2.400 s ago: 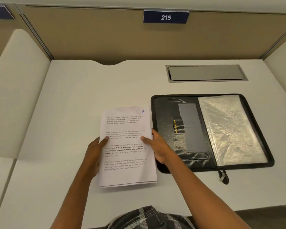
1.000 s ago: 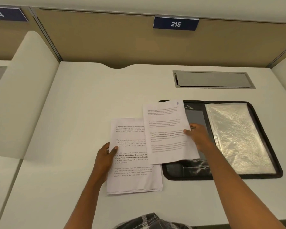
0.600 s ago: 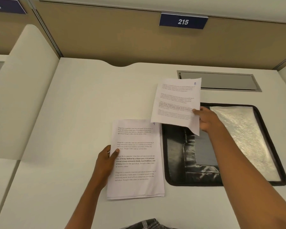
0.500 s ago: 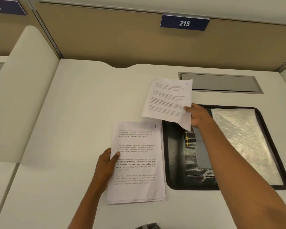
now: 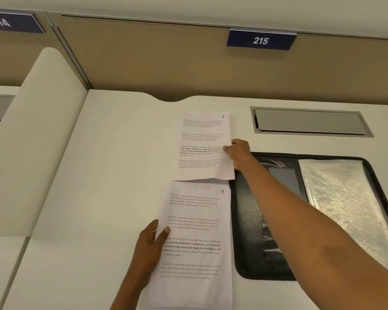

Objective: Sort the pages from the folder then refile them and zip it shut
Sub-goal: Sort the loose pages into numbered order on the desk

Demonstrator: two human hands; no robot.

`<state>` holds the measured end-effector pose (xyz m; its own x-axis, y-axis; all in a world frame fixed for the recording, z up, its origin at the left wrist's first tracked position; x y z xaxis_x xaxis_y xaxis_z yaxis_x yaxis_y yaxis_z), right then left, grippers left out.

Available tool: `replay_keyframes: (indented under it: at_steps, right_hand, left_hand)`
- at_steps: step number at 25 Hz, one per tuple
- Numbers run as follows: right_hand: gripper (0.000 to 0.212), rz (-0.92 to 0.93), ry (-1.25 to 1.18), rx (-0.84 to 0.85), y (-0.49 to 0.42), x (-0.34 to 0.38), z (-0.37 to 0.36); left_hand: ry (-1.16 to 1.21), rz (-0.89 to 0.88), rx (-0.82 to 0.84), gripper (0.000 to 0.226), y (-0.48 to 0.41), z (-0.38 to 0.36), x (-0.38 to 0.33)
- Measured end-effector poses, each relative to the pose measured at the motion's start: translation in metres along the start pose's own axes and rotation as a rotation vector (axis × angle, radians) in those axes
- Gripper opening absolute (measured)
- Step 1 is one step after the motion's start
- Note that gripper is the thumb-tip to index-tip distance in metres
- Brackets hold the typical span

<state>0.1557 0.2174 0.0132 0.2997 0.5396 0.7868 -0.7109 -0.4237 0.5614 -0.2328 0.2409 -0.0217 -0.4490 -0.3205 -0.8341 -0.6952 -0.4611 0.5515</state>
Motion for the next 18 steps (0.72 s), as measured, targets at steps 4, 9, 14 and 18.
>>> replay_keyframes:
  at_steps: [4, 9, 14, 18]
  right_hand:
    - [0.057, 0.299, 0.636, -0.167, 0.008, 0.006, -0.012]
    - [0.070, 0.466, 1.102, 0.225, 0.005, -0.030, -0.043]
    - [0.066, 0.474, 1.163, 0.181, 0.002, -0.046, -0.056]
    - [0.066, 0.469, 1.182, 0.192, -0.002, -0.041, -0.057]
  left_hand:
    - [0.072, 0.005, 0.046, 0.049, 0.013, 0.005, 0.001]
    - [0.211, 0.029, 0.085, 0.034, 0.022, 0.021, -0.003]
    - [0.355, -0.002, 0.030, 0.033, 0.026, 0.038, -0.010]
    - [0.387, -0.032, 0.006, 0.032, 0.021, 0.040, -0.021]
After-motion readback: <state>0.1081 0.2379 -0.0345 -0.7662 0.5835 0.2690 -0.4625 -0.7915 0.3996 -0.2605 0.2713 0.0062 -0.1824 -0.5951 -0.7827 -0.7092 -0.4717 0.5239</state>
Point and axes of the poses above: each hand's wrist, its own y-axis away from the middle knuckle, its own z-axis out of the back of the hand, x = y × z, the point moved 2 cm from there along -y, towards the middle knuckle, and after that the axes turned 11 degrees about x, right-handed, at the moved point
